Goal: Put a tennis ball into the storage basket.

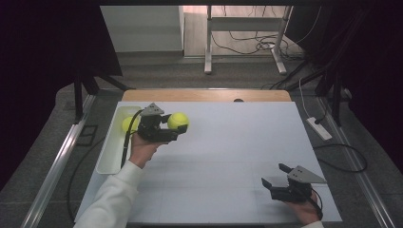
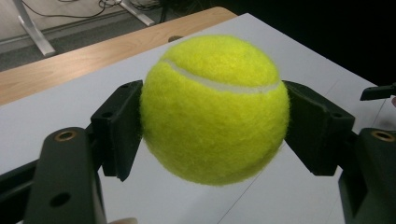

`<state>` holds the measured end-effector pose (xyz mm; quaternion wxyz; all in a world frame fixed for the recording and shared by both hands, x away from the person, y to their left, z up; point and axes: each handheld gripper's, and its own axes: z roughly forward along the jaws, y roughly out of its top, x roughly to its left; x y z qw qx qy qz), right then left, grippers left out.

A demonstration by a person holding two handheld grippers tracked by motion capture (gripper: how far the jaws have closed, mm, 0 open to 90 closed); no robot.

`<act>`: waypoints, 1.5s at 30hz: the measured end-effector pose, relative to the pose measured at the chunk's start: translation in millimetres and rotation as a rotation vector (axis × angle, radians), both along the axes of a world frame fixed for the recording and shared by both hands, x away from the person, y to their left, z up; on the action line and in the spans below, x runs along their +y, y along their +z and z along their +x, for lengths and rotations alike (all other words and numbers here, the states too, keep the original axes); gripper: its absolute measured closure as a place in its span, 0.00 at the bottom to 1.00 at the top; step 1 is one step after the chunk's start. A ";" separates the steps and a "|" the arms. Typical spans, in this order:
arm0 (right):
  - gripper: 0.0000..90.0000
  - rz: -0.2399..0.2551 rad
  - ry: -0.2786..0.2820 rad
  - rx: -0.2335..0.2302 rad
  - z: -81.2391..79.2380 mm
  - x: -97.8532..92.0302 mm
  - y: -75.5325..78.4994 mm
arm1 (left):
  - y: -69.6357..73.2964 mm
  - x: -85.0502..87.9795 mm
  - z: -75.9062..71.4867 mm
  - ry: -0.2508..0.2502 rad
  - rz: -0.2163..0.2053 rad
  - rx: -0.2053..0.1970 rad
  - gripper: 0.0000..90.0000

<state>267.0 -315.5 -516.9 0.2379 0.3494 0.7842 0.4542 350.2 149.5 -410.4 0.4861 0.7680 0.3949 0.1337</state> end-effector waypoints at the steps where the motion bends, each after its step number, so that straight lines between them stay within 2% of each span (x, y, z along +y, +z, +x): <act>1: 0.14 0.000 0.000 0.000 0.1 0.1 0.0 | 0.6 0.8 -0.5 0.000 -0.001 -0.001 0.30; 24: 0.14 0.000 -0.001 0.000 0.5 0.2 0.0 | 12.1 7.9 -13.7 -0.003 -0.002 -0.018 0.30; 41: 0.14 0.000 0.000 -0.002 0.3 0.6 -0.1 | 18.3 19.9 -22.7 0.014 -0.008 -0.034 0.30; 45: 0.14 0.001 -0.001 -0.003 0.1 0.5 0.1 | 19.2 21.9 -24.7 0.021 0.000 -0.033 0.30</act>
